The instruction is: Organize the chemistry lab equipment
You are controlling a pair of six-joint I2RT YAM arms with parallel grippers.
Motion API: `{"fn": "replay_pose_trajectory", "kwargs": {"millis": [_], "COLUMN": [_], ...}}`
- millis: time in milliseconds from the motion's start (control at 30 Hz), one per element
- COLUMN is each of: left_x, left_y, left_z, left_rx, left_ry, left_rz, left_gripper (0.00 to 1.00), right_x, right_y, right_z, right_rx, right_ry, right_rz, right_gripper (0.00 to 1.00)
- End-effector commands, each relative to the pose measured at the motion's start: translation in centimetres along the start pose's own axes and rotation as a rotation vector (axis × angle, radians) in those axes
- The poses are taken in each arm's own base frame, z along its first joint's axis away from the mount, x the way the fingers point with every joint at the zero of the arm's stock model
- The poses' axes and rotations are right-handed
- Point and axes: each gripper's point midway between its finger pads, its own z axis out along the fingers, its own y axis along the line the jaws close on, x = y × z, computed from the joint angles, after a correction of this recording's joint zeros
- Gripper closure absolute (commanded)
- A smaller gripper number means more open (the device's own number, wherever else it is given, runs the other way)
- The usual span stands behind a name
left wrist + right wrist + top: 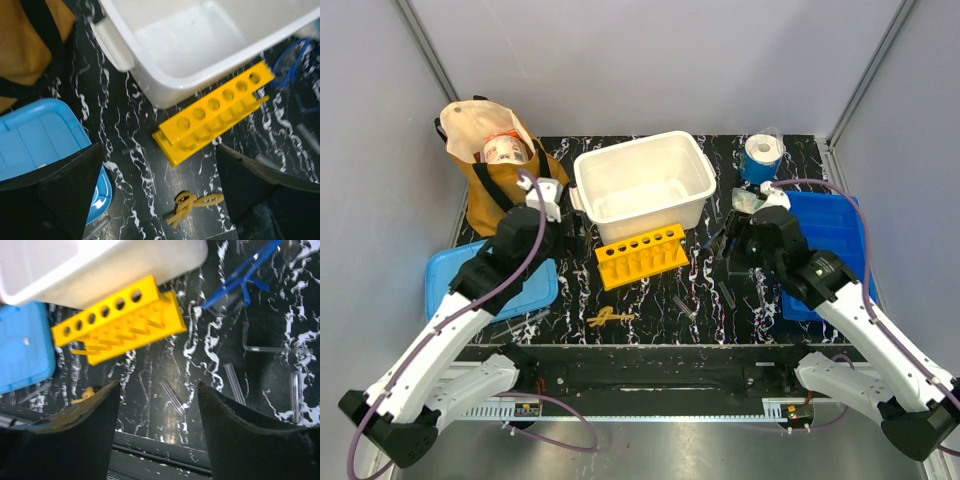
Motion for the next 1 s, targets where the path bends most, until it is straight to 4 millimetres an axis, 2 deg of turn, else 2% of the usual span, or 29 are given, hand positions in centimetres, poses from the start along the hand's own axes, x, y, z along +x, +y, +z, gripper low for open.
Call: {"fn": "replay_pose_trajectory", "kwargs": {"millis": [0,167,267,400,533,733,967], "left_x": [2.9,4.2,3.5,2.6,1.5,1.5,1.3], "left_y": [-1.1,-0.6,-0.2,-0.4,-0.5,-1.0,-1.2], "left_z": [1.4,1.3,0.4,-0.8,-1.8,-2.3,-2.6], "left_rx": [0.053,0.049,0.046,0.090,0.109,0.147,0.163], "left_ry": [0.069,0.059,0.003,-0.076,-0.135,-0.149,-0.165], "left_rz": [-0.022,-0.026,-0.032,-0.034,-0.037,-0.037,-0.043], "left_gripper": [0.03,0.04,0.04,0.04,0.05,0.08,0.10], "right_x": [2.9,6.1,8.3,11.3,12.8,14.2,15.5], "right_y": [-2.2,-5.3,-7.5,-9.2,-10.6,-12.2,-13.3], "right_z": [1.8,5.0,6.1,7.1,8.3,9.5,10.4], "right_rx": [0.116,0.282,0.390,0.468,0.501,0.529,0.513], "right_ry": [0.093,0.195,0.277,0.379,0.450,0.523,0.551], "right_rz": [0.054,0.006,-0.027,-0.042,-0.073,-0.043,-0.022], "right_gripper": [0.36,0.43,0.45,0.47,0.47,0.52,0.52]}}
